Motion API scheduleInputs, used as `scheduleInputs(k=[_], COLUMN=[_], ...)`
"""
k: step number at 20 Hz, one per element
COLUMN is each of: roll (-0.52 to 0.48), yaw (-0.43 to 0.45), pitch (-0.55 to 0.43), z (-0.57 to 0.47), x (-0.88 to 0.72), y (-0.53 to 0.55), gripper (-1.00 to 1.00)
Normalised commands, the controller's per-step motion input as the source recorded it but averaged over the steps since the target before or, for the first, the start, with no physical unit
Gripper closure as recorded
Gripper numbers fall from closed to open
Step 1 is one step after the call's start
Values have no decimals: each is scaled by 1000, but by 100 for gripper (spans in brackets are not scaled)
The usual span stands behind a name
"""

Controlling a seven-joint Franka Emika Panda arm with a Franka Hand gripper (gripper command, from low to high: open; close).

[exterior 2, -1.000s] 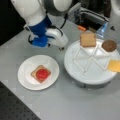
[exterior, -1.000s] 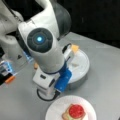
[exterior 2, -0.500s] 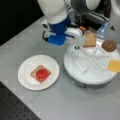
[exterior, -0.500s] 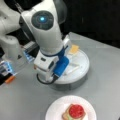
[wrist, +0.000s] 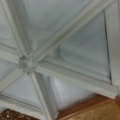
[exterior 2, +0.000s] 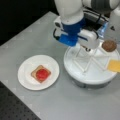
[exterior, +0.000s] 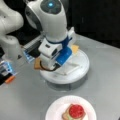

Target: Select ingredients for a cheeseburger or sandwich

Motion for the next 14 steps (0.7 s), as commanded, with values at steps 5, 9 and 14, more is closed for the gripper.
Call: scheduleInputs(k=[5, 9, 14], roll=[-234, -210, -200], yaw=[-19, -25, -21], pitch=[-195, -222, -252], z=[-149, -153, -127], x=[-307, -406, -453], y=[148, 219, 239], gripper=[-100, -100, -100])
